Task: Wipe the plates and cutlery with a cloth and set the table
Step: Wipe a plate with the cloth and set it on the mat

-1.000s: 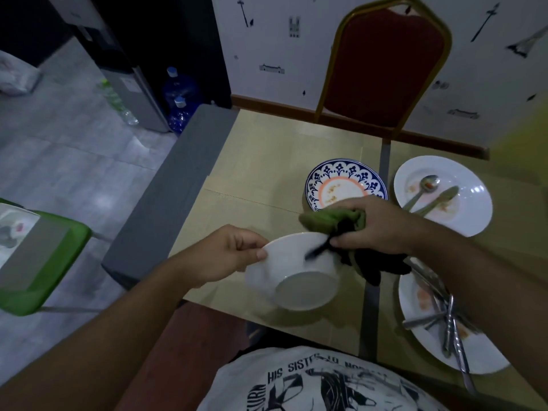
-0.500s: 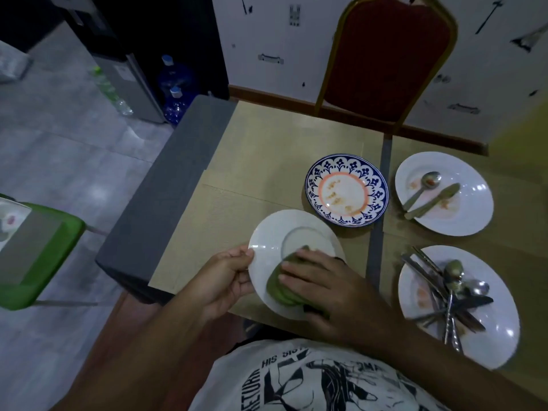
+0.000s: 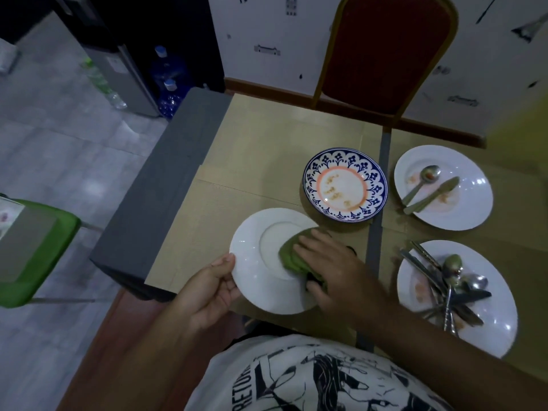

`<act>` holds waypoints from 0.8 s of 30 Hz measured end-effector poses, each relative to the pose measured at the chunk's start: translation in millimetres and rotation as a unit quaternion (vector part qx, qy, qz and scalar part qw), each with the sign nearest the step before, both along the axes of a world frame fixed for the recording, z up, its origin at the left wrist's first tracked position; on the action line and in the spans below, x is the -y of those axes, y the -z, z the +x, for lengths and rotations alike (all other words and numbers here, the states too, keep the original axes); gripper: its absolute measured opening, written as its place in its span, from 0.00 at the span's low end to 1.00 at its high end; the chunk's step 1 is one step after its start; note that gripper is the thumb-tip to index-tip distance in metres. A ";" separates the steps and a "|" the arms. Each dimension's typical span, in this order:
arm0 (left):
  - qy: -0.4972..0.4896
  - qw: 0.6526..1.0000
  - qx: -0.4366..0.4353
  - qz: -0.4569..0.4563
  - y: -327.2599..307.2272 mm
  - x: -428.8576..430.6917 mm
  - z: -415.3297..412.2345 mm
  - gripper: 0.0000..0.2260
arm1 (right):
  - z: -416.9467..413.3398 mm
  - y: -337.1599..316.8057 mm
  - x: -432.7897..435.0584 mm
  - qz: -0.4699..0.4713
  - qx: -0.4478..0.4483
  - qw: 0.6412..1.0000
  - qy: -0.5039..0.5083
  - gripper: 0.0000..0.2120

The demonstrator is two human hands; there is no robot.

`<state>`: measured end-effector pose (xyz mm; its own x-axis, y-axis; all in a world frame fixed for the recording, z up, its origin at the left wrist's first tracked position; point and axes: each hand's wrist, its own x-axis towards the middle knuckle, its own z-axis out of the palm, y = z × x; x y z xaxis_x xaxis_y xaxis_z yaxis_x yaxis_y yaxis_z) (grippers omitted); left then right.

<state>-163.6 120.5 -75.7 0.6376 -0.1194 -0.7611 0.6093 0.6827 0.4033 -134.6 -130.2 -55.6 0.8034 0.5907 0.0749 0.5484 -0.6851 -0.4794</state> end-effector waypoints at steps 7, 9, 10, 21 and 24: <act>0.020 1.000 0.019 -0.007 -4.5 10.7 2.2 0.12 | 38.9 -5.2 -39.8 0.017 0.019 0.999 -0.034 0.25; 0.007 1.000 0.023 -0.003 -3.9 6.7 3.0 0.13 | 50.2 0.4 -25.4 0.023 -0.022 0.999 0.044 0.26; 0.002 1.000 0.023 0.000 -2.8 4.4 3.6 0.14 | 49.9 3.0 -16.6 0.022 -0.042 0.997 0.069 0.26; -0.047 0.999 -0.009 0.000 3.6 -14.2 6.4 0.12 | 9.8 13.8 6.6 0.025 -0.018 0.998 -0.060 0.27; -0.024 0.999 0.021 0.042 -2.5 -18.3 13.9 0.11 | 17.5 9.6 3.6 0.035 -0.020 0.998 -0.048 0.27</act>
<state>-149.8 138.8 -73.2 0.6731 -0.0248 -0.7391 0.5583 0.6724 0.4859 -117.1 -133.8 -65.2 0.7470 0.6589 0.0884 0.5890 -0.5943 -0.5476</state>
